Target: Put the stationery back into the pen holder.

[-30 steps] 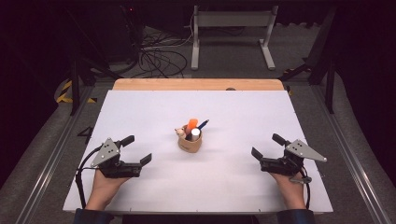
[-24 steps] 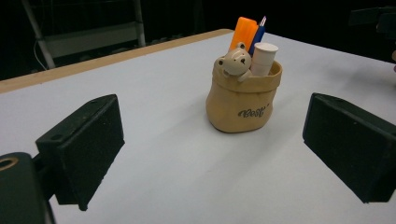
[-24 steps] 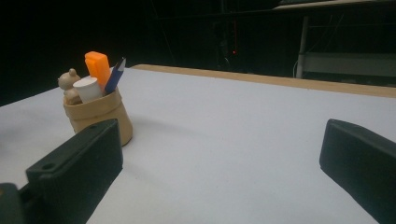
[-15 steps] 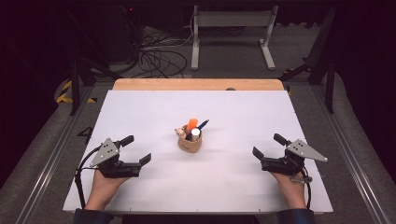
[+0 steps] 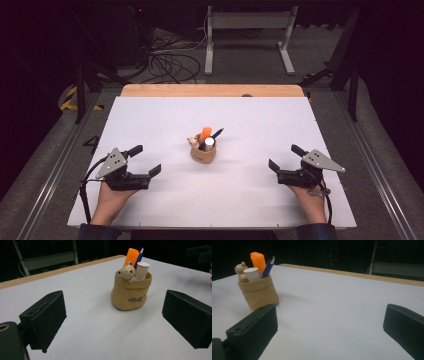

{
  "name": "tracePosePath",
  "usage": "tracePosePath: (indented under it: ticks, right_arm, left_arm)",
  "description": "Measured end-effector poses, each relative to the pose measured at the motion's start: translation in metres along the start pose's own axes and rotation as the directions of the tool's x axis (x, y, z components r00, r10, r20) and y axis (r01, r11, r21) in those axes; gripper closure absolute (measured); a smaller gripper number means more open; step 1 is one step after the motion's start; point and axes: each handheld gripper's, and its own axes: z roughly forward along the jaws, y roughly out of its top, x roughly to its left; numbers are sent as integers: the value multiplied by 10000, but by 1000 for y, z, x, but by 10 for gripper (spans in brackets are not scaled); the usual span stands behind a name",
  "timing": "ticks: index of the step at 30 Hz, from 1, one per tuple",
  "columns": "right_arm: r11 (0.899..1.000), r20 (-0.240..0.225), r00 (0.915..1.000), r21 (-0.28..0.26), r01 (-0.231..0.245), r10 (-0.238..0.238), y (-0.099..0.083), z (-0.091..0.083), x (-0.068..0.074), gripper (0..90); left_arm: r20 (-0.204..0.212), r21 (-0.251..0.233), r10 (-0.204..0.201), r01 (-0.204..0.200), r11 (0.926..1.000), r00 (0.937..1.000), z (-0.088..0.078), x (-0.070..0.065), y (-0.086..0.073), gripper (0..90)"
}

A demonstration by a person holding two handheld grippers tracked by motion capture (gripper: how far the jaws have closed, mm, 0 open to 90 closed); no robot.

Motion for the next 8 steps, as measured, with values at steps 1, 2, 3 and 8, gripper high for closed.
tracePosePath:
  ticks: [1, 2, 3, 8]
  right_arm:
    - [10000, -4, 10000, 14, 15, -15, 0, 0, 0, 0]
    - [10000, -2, 10000, 13, 17, -17, 0, 0, 0, 0]
    - [10000, -3, 10000, -6, 11, -11, 0, 0, 0, 0]
    - [10000, 40, 10000, -16, 14, -14, 0, 0, -1, 0]
  left_arm:
    - [5, 15, -58, 58, 10000, 10000, 0, 0, 0, 60]
    - [2, 36, -32, 32, 10000, 10000, 0, 0, 0, 60]
    - [-2, 51, -32, 32, 10000, 10000, 1, 0, -1, 60]
    - [9, 58, -14, 14, 10000, 10000, 1, 0, -1, 60]
